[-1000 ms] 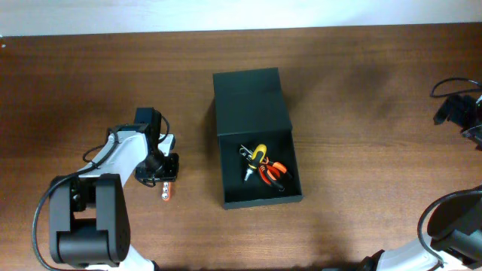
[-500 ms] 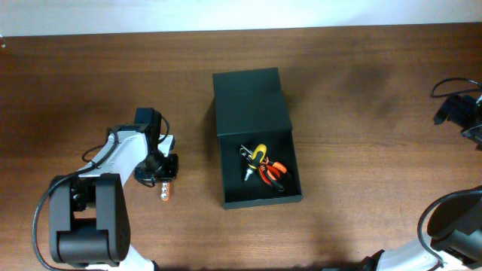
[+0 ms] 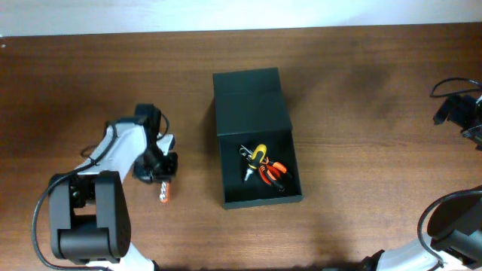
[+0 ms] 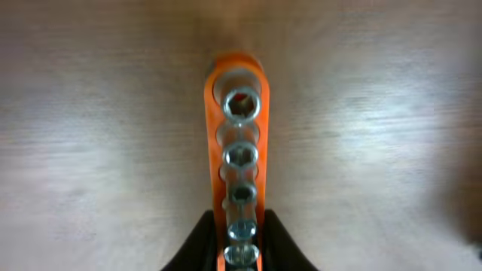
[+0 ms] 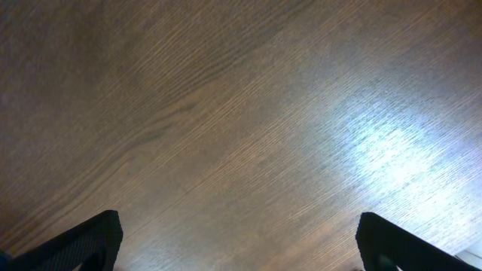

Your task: Pack container

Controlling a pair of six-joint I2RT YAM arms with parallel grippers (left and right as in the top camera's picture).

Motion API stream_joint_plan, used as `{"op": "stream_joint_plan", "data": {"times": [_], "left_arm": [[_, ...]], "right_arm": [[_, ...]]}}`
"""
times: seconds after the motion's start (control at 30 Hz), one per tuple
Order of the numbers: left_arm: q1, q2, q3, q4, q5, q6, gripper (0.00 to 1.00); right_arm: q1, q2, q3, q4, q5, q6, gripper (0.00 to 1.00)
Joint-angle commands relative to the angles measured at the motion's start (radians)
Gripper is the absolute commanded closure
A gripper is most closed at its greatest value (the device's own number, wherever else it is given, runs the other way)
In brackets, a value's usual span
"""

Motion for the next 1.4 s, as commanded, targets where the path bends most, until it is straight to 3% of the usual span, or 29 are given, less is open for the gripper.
{"op": "stream_joint_plan", "data": {"times": [0.0, 0.2, 0.43, 0.57, 0.83, 0.93, 1.37], "left_arm": [[-0.002, 0.0, 0.192, -0.095, 0.019, 0.012, 0.95], [-0.067, 0.0, 0.483, -0.292, 0.019, 0.015, 0.95], [-0.275, 0.0, 0.644, -0.333, 0.087, 0.023, 0.95], [-0.438, 0.001, 0.658, -0.334, 0.124, 0.023, 0.95], [-0.637, 0.001, 0.658, -0.305, 0.124, 0.043, 0.92], [-0.678, 0.007, 0.658, -0.27, 0.123, 0.043, 0.87], [-0.708, 0.151, 0.658, -0.229, 0.13, 0.043, 0.87]], "right_arm": [[0.004, -0.004, -0.004, 0.0, -0.001, 0.008, 0.01], [0.004, -0.004, -0.004, 0.0, -0.001, 0.008, 0.01], [0.004, -0.004, -0.004, 0.0, -0.001, 0.008, 0.01], [0.004, -0.004, -0.004, 0.0, -0.002, 0.008, 0.01], [0.004, -0.004, -0.004, 0.0, -0.001, 0.008, 0.01], [0.004, -0.004, -0.004, 0.0, -0.001, 0.008, 0.01], [0.004, -0.004, -0.004, 0.0, -0.001, 0.008, 0.01]]}}
